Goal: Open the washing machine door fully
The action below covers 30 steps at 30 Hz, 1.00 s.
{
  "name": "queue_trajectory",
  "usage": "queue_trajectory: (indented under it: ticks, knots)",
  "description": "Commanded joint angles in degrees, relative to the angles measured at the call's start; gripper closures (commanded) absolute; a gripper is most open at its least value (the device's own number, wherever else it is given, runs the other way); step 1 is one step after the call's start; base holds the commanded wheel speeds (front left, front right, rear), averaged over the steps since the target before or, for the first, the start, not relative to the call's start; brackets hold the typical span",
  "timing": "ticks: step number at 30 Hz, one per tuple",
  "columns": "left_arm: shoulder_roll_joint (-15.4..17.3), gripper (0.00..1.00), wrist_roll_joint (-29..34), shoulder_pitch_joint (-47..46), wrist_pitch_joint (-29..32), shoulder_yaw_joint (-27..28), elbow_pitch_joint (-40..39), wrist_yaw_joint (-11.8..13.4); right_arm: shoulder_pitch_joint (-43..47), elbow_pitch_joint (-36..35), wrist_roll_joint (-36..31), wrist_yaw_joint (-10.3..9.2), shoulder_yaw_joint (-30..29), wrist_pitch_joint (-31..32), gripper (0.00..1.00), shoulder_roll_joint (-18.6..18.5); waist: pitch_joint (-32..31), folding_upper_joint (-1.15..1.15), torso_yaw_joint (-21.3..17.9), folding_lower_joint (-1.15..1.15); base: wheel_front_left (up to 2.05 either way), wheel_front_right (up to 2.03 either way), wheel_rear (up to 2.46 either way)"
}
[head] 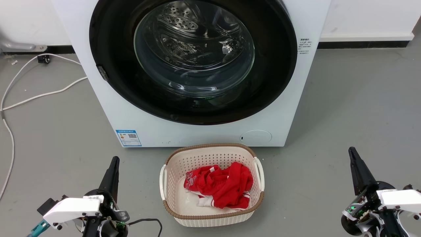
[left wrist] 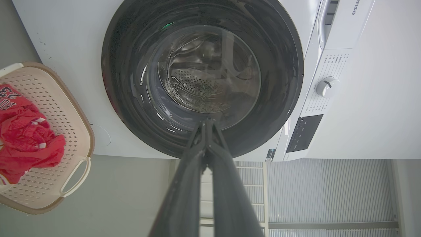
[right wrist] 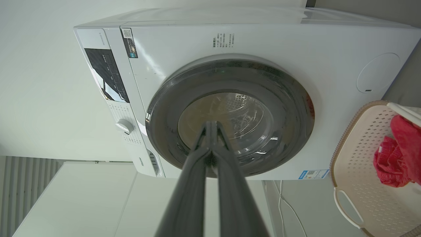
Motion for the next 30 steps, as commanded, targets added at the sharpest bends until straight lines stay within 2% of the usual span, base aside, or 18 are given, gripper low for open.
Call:
queue_trajectory:
  ticks: [1,10,11,22,30]
  knots:
    - [0.0,1.00,0.3,-0.5,0.1,0.1,0.1,-0.2,-0.7,0.1,-0.3,0.00,-0.1,0.1,1.00,0.2,0.0,0.00,0.0,0.00,0.00,0.00,0.00]
    - [-0.1,1.00,0.1,0.0,0.0,0.1,0.0,0.0,0.0,0.0,0.0,0.00,0.0,0.0,1.00,0.0,0.0,0.00,0.0,0.00,0.00,0.00,0.00]
    - [-0.2,0.00,0.0,0.1,0.0,0.0,0.4,0.0,0.3,0.3,0.0,0.01,0.0,0.0,0.00,0.0,0.0,0.00,0.0,0.00,0.00,0.00,0.00]
    - [-0.2,0.00,3.1,0.2,-3.7,-2.3,-3.9,0.0,1.3,-3.2,-3.6,0.01,2.0,-3.8,0.00,0.1,0.1,0.00,0.2,0.00,0.00,0.00,0.00]
    - [-0.2,0.00,11.7,-0.3,-5.7,-2.1,-7.6,0.0,1.5,-6.9,-13.9,0.01,1.6,-5.8,0.00,0.1,0.3,0.00,0.4,0.00,0.00,0.00,0.00]
